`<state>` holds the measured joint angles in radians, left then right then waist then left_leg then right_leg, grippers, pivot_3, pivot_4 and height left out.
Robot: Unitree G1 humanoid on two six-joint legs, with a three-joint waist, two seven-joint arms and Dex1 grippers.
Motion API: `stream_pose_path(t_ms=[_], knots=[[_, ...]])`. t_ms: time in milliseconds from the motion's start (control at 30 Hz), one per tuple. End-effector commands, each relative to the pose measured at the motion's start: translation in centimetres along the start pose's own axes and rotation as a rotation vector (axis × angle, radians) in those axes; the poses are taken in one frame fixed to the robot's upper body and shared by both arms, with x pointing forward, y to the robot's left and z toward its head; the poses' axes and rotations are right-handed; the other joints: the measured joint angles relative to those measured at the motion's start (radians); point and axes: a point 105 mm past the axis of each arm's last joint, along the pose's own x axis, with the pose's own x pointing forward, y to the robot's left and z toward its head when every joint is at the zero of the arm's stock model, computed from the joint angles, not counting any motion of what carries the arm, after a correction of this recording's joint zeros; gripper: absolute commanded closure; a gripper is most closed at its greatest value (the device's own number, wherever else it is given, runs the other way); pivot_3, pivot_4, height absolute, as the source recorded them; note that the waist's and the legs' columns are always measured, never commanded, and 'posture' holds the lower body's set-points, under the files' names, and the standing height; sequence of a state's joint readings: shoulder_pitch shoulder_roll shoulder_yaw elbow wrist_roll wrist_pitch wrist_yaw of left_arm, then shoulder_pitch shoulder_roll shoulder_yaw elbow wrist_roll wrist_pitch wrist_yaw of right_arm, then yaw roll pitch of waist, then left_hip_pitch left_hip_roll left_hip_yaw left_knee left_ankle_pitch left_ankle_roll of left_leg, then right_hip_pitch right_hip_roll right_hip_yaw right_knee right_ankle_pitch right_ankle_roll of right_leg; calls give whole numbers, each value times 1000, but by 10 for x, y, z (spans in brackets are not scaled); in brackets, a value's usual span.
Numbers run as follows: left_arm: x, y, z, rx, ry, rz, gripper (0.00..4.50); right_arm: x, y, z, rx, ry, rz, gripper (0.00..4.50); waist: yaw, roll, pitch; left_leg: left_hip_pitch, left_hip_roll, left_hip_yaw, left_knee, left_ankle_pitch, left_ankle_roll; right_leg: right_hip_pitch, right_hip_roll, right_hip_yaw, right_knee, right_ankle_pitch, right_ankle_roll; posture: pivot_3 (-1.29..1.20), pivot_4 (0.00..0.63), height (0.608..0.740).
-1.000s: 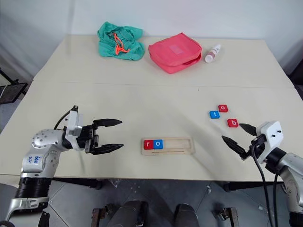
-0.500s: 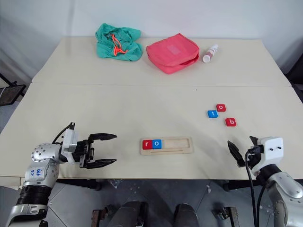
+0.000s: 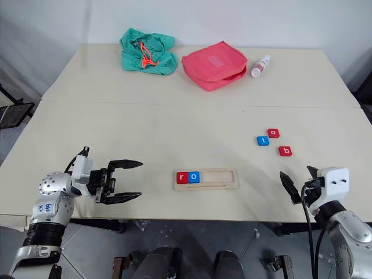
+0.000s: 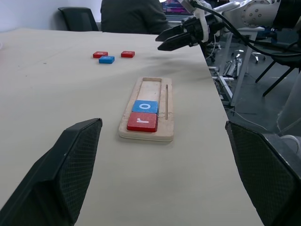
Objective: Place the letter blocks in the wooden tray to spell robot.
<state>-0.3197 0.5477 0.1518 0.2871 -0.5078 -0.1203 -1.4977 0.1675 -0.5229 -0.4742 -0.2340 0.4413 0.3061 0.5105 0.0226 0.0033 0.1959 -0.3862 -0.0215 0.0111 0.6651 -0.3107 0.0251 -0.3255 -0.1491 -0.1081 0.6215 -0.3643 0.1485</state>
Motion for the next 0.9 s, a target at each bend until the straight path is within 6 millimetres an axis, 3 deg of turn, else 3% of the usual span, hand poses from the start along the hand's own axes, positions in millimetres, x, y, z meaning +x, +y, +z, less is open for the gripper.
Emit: stream_pose_path(t_ms=[33, 200, 333, 600, 900], knots=[[4, 1, 10, 32, -35, -15, 43, -2, -2, 13, -16, -50, -1, 0, 0, 0, 0, 0, 0, 0, 0, 0, 0, 0, 0, 0, 0, 0, 0, 0, 150, 740], [8, -1, 14, 36, -46, -30, 43, 11, -5, 20, -2, -47, -22, 0, -2, 0, 0, 0, 0, 0, 0, 0, 0, 0, 0, 0, 0, 0, 0, 0, 150, 740], [13, -4, 17, 36, -59, -49, 43, 33, -7, 25, 25, -27, -9, 0, -3, 0, 0, 0, 0, 0, 0, 0, 0, 0, 0, 0, 0, 0, 0, 0, 150, 740], [15, -8, 19, 32, -59, -61, 43, 72, -14, 17, 49, 24, -14, 0, -4, 0, 0, -1, 0, -1, 0, 0, 0, -1, 0, 0, 1, 0, 0, 0, 150, 740], [13, -9, 21, 38, -54, -41, 43, 83, -20, 2, 69, 73, -53, 0, -7, 0, 0, -1, 0, 0, 0, 0, 0, -1, 0, -1, 0, 0, 0, 0, 150, 740]])
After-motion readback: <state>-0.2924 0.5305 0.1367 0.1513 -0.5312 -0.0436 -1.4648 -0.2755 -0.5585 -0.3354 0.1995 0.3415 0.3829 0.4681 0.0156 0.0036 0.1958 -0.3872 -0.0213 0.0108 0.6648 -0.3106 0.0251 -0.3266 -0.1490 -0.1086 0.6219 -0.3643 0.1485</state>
